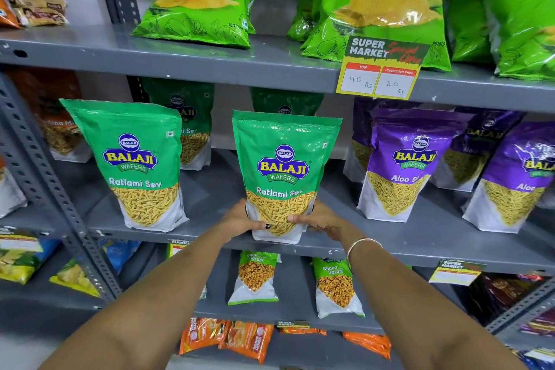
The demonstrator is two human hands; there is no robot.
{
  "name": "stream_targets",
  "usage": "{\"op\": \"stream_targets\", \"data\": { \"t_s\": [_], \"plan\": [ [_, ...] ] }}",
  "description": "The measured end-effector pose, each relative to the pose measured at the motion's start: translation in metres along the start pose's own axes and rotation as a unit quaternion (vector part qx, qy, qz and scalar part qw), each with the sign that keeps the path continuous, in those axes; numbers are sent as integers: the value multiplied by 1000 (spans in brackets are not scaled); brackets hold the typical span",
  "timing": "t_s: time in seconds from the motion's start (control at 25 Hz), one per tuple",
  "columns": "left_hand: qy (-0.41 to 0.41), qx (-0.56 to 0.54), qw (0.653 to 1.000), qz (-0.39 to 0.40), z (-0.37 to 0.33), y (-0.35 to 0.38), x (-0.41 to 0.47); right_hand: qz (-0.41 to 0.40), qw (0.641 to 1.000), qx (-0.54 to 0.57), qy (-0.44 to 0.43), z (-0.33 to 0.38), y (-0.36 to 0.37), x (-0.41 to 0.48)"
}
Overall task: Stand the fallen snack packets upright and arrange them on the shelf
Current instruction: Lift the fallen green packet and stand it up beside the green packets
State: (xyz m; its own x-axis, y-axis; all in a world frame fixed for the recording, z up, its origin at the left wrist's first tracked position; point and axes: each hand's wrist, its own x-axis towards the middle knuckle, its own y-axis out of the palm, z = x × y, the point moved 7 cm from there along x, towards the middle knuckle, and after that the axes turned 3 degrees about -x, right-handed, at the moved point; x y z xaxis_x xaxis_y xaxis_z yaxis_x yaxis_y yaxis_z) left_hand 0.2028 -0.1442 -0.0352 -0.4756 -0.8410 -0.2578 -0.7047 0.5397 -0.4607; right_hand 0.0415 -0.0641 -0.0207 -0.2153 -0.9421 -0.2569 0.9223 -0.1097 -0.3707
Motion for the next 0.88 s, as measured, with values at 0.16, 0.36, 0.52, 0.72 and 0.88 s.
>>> {"op": "stream_targets", "data": {
  "t_s": [0.16,0.36,0.52,0.72,0.88],
  "plan": [
    [-28,-6,998,59,0,2,-4,-4,1000,-5,8,-9,-6,5],
    [-265,256,902,225,9,7,-25,-72,993,-60,70,-30,-41,-13],
    [-229,287,873,322,-31,61,-31,-126,981,-104,105,-61,-99,-33],
    [-92,196,932,291,-90,150,-5,-195,959,-151,138,-99,-197,-55],
    [-19,86,985,145,-116,198,46,-204,964,-142,94,-134,-268,-46]
  ]
}}
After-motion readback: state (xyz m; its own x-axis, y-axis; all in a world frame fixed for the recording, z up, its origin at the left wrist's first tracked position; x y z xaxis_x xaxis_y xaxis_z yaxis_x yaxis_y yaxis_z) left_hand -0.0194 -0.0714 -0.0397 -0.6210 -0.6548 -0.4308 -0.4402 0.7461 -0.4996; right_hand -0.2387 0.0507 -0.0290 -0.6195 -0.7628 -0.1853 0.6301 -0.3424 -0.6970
